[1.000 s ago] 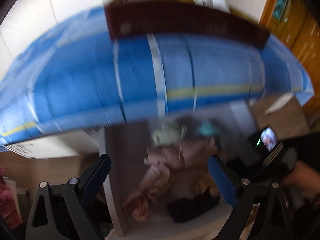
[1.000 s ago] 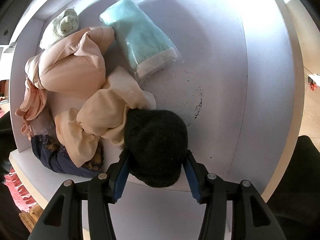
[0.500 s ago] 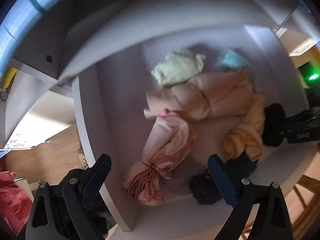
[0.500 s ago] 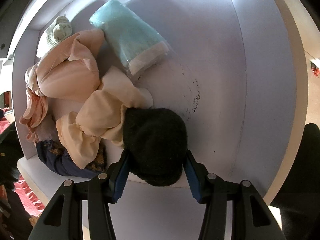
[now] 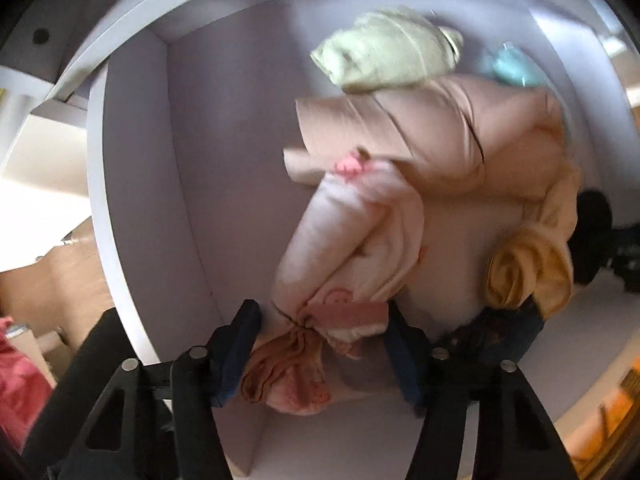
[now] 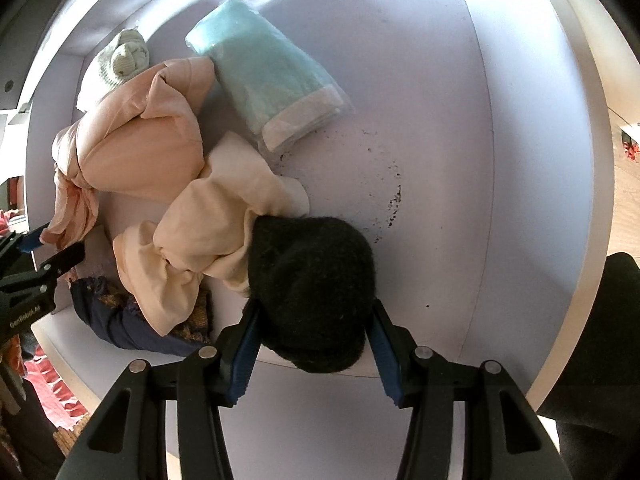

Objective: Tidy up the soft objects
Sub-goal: 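Close the left gripper on the pink cloth in the shelf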

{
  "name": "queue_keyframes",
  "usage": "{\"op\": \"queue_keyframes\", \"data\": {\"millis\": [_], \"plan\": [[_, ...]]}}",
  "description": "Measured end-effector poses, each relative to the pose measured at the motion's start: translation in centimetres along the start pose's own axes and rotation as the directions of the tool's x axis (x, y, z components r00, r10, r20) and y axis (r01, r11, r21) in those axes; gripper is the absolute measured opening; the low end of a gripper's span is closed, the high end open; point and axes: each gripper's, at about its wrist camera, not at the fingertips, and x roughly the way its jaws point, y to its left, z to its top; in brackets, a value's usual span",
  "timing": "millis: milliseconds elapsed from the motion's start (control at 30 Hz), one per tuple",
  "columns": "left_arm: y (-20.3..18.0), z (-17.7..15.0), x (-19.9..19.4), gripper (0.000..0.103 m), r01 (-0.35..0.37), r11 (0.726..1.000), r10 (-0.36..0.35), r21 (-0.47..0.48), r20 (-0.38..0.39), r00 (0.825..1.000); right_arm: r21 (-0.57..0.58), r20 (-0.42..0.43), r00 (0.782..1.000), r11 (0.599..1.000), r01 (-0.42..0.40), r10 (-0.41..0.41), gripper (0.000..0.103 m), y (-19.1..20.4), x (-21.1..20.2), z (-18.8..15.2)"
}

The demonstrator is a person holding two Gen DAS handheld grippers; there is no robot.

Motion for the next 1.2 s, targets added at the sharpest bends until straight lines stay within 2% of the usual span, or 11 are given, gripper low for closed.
{"op": "queue_keyframes", "data": {"millis": [133, 200, 400, 467, 600, 767, 867, 933, 967, 1100, 1200], "plan": [[1.4, 0.3, -0.5, 0.053, 0.118, 0.987, -0.114, -0.107, 0.036, 0.993, 0.002, 0.003, 1.000, 1.000, 0.003, -0.003, 0.052, 0.0, 0.2, 0.0], [1.6, 0.1, -0.4, 0.053, 0.116, 0.987, -0.113, -0.106, 0.033, 0.993, 0.000, 0.003, 1.000, 1.000, 0.006, -0.006, 0.052, 0.1, 0.2, 0.0], [0.8, -0.7, -0.4, 0.083, 0.044, 0.997, -0.044, -0.056, -0.002, 0.999, 0.003, 0.004, 1.000, 1.000, 0.005, -0.005, 0.052, 0.1, 0.0, 0.0], [0.6, -0.9, 0.2, 0.083, 0.015, 0.999, -0.016, -0.046, -0.025, 1.000, 0.003, 0.004, 1.000, 1.000, 0.006, -0.006, 0.052, 0.1, 0.0, 0.0], [0.6, -1.3, 1.1, 0.079, 0.044, 0.997, -0.047, -0.060, -0.045, 0.998, 0.003, 0.004, 1.000, 1.000, 0.006, -0.006, 0.052, 0.2, 0.1, 0.0], [-0.2, -0.6, 0.8, 0.065, 0.078, 0.992, -0.080, -0.100, -0.018, 0.997, 0.004, 0.005, 1.000, 1.000, 0.006, -0.006, 0.052, 0.1, 0.1, 0.0], [0.2, -0.8, 0.4, 0.055, 0.157, 0.973, -0.157, -0.168, 0.012, 0.988, 0.007, 0.005, 1.000, 1.000, 0.004, -0.004, 0.052, 0.1, 0.1, 0.0], [0.7, -0.6, 0.0, 0.048, 0.252, 0.941, -0.247, -0.226, 0.049, 0.968, 0.009, 0.007, 1.000, 1.000, 0.003, -0.004, 0.052, 0.0, 0.1, 0.0], [0.8, -0.6, -0.2, 0.048, 0.278, 0.931, -0.272, -0.238, 0.058, 0.961, 0.010, 0.008, 1.000, 1.000, 0.004, -0.004, 0.052, 0.0, 0.1, 0.0], [0.1, -0.7, -0.4, 0.051, 0.214, 0.958, -0.209, -0.191, 0.048, 0.977, 0.007, 0.008, 1.000, 1.000, 0.006, -0.006, 0.052, 0.1, 0.0, 0.0], [0.0, -0.4, -0.7, 0.068, 0.179, 0.968, -0.176, -0.174, 0.033, 0.984, -0.001, 0.007, 1.000, 1.000, 0.011, -0.011, 0.052, 0.2, 0.1, 0.0]]}}
